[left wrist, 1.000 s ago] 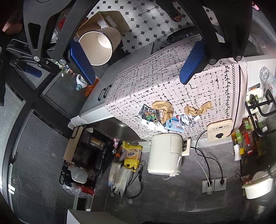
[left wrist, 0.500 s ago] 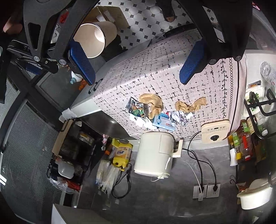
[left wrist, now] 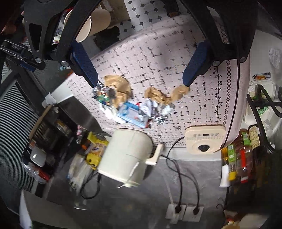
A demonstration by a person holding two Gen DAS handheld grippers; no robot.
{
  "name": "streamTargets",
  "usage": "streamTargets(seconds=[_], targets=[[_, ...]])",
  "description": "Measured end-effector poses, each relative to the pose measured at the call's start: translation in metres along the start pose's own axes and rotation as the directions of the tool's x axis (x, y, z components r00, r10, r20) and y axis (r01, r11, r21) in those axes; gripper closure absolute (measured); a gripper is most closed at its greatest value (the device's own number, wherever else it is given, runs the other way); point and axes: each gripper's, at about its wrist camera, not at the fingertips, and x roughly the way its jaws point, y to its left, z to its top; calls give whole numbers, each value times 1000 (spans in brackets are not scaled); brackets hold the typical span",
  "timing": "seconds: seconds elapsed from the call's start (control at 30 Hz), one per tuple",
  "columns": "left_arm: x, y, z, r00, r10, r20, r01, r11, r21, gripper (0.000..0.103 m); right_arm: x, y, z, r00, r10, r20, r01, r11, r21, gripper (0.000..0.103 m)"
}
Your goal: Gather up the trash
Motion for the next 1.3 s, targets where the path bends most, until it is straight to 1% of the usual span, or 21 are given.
streamTargets(seconds=[0.03,0.17,0.23,0.3,0.37,0.4,0.43,0.53,0.67,0.7,0.73,0.77,0.8,0.83,0.9,0.97,1.07,1.2,1.23,1.27,1.3], targets=[[8,8,2,1000,2,-11,-2,1000,-9,14,7,5,3,1000,9,-12,-9,1000,-4,10],[39,34,8,999,7,-54,-8,1000,-13,19,40,28,15,997,29,-66,-30,999,-12,14],[57,47,11,996,-1,-87,0,1000,-19,25,56,38,19,994,38,-98,-39,999,-9,16],[73,58,13,994,-7,-111,5,1000,-20,27,72,47,21,990,53,-128,-54,999,-2,22],[89,68,15,990,-16,-140,13,1000,-24,33,86,56,24,986,63,-156,-65,998,-3,24],[96,72,16,988,-25,-153,21,999,-25,38,95,63,26,983,63,-172,-65,998,-6,24],[104,75,17,985,-31,-167,28,999,-23,39,100,69,28,981,65,-181,-68,998,-9,27],[124,80,19,980,-42,-194,42,999,-6,40,117,79,32,976,66,-206,-73,997,-25,34],[148,81,19,978,-33,-205,42,998,39,42,132,85,34,970,65,-235,-73,997,-22,35],[157,82,18,974,-24,-224,35,998,46,52,137,87,34,968,60,-242,-68,997,-25,35],[165,84,17,967,-25,-252,36,999,38,71,142,87,34,967,56,-248,-64,998,-26,35],[171,88,16,960,-38,-278,46,999,22,78,147,88,35,965,52,-257,-60,998,-24,35],[172,89,16,958,-45,-283,52,998,18,84,151,88,35,964,52,-263,-60,998,-20,35],[170,89,17,961,-45,-272,54,998,26,88,155,89,37,963,54,-264,-61,998,-18,35],[161,90,20,968,-54,-247,65,997,35,89,162,92,40,964,54,-261,-62,998,-26,36],[153,94,22,969,-68,-238,74,997,18,95,171,96,43,963,45,-266,-58,997,-41,42],[144,98,22,969,-72,-235,77,997,11,95,189,100,44,956,43,-289,-62,996,-58,52],[134,102,20,972,-65,-225,66,998,1,95,210,108,42,947,42,-318,-77,992,-98,59],[132,103,20,974,-61,-220,62,998,-3,95,214,110,41,946,41,-321,-81,991,-111,63],[130,103,20,975,-56,-215,56,998,-9,95,218,113,40,946,39,-323,-85,988,-129,72],[127,103,19,976,-50,-211,47,999,-19,95,222,115,40,942,48,-333,-99,985,-138,78]])
